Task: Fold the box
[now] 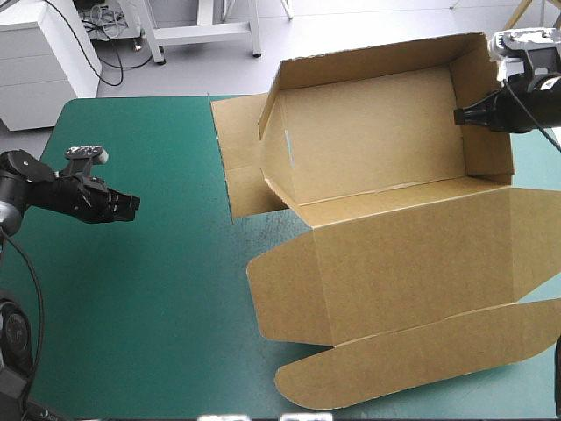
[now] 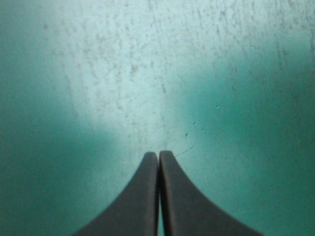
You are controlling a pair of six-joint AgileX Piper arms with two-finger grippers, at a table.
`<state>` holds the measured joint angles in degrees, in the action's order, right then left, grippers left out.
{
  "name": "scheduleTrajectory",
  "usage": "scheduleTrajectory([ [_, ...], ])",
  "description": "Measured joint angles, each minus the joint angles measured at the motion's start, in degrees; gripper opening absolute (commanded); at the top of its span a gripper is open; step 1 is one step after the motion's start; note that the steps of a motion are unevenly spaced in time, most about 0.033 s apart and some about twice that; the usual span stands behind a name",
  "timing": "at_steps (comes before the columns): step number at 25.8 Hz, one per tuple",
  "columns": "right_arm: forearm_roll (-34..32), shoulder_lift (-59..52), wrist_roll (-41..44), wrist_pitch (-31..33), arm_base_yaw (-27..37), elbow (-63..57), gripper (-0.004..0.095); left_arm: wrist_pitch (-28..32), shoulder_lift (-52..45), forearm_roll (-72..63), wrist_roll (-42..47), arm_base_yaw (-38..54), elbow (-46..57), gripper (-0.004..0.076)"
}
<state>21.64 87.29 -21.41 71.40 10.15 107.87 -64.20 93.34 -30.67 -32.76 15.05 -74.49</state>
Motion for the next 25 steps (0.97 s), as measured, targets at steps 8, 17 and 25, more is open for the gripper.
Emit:
scheduleTrajectory([
  [8, 0.69, -3.44, -0.83, 0.00, 0.87, 0.00, -0.0020, 2.15, 3.48, -17.35, -9.98, 0.00, 4.42, -0.0008],
  [17, 4.20, -3.66, -1.23, 0.00, 0.94, 0.00, -0.0020, 2.66, 4.08, -37.15, -26.18, -0.06, 11.82, 0.0267],
  [25, 6.51, -3.66, -2.66, 0.00, 0.94, 0.00, -0.0020, -2.88, 6.02, -47.91, -31.98, -5.37, 12.09, 0.0733],
])
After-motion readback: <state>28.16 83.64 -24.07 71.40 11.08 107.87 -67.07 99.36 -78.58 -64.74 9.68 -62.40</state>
